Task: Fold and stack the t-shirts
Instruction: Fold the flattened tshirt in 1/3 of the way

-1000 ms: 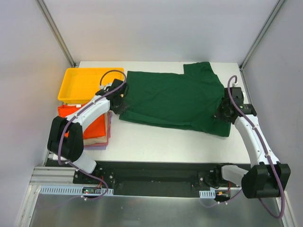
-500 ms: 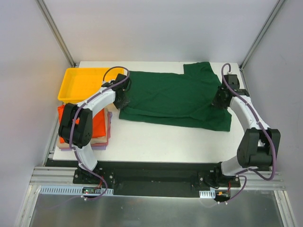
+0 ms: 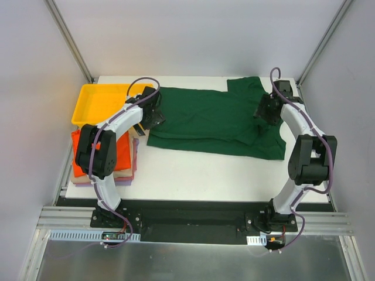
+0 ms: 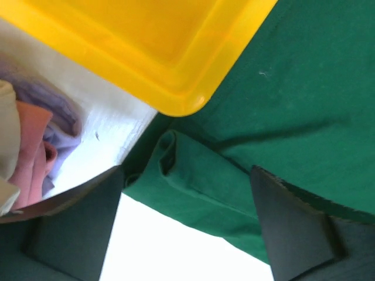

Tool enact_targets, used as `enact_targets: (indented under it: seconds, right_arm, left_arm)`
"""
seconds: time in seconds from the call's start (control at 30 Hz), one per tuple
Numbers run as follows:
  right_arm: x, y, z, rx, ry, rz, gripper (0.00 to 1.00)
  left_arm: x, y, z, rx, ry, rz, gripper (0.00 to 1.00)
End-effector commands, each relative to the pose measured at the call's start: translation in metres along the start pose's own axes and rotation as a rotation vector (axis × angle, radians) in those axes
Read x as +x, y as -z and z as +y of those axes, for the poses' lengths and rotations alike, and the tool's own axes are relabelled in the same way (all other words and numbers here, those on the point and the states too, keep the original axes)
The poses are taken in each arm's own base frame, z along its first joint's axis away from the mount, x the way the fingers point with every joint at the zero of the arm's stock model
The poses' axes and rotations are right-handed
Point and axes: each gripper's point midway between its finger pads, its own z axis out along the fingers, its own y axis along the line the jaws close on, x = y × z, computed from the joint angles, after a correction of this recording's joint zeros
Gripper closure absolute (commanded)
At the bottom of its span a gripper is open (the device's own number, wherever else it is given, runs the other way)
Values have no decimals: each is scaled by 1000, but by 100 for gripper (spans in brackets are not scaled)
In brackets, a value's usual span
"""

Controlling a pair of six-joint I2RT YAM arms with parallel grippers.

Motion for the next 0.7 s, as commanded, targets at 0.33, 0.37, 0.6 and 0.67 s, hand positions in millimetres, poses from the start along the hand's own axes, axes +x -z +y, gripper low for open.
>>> enact_targets:
  seconds: [0.33,0.37,0.6,0.67]
  right_arm:
    - [66,50,16,-228,-89,38,4]
    - [72,47,18,-237,-95,52,4]
    - [84,11,28,-234,-102,138,4]
    - [86,0,28,-223,-109,159,4]
  left_arm:
    - [29,68,-17,176,-118,-12,1]
    - [33,66,-17,175,-128,-6,1]
    - [50,44,-28,190,-189,62,1]
    - [51,38,-27,174,-191,63,1]
